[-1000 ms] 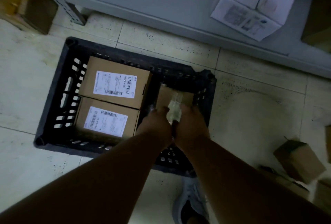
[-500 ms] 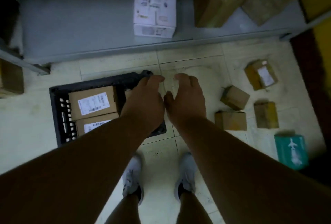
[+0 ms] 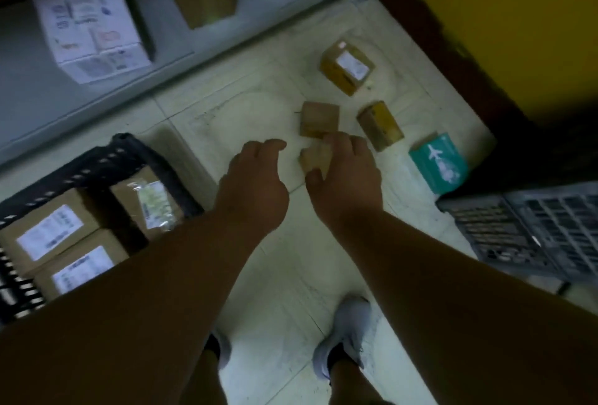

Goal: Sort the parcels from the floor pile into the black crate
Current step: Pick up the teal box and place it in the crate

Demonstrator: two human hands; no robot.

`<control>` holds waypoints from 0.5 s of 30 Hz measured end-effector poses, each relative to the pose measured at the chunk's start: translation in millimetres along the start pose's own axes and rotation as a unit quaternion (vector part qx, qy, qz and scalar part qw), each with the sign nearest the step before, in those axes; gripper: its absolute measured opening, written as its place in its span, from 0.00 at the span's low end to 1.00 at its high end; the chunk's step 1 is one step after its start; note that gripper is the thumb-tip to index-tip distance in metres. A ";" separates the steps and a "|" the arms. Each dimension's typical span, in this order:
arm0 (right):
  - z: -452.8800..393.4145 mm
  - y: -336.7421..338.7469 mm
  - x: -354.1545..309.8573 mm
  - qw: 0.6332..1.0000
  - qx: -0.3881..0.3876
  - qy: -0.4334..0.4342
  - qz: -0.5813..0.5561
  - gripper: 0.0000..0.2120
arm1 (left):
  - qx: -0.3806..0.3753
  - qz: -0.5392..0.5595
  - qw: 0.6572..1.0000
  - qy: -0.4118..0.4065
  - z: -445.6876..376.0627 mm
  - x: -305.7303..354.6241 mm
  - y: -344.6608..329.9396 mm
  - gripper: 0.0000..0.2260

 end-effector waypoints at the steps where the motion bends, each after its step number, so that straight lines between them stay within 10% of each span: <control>1: 1.7 15.6 24.4 1.000 0.005 -0.013 0.003 0.27 | -0.004 -0.006 1.000 -0.004 1.7 22.4 -15.2 0.27; 15: -19.5 178.3 284.0 0.989 0.057 -0.133 -0.017 0.30 | -0.042 -0.062 0.987 -0.139 -17.0 291.1 -178.9 0.25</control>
Point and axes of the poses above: each hand's wrist, its own z-axis away from the middle knuckle, its own y-axis out of the back of the hand, x = y × z, the point moved 3 cm from there along -z, towards the middle knuckle, and after that the axes turned 2 degrees about y, right-handed, at the moved point
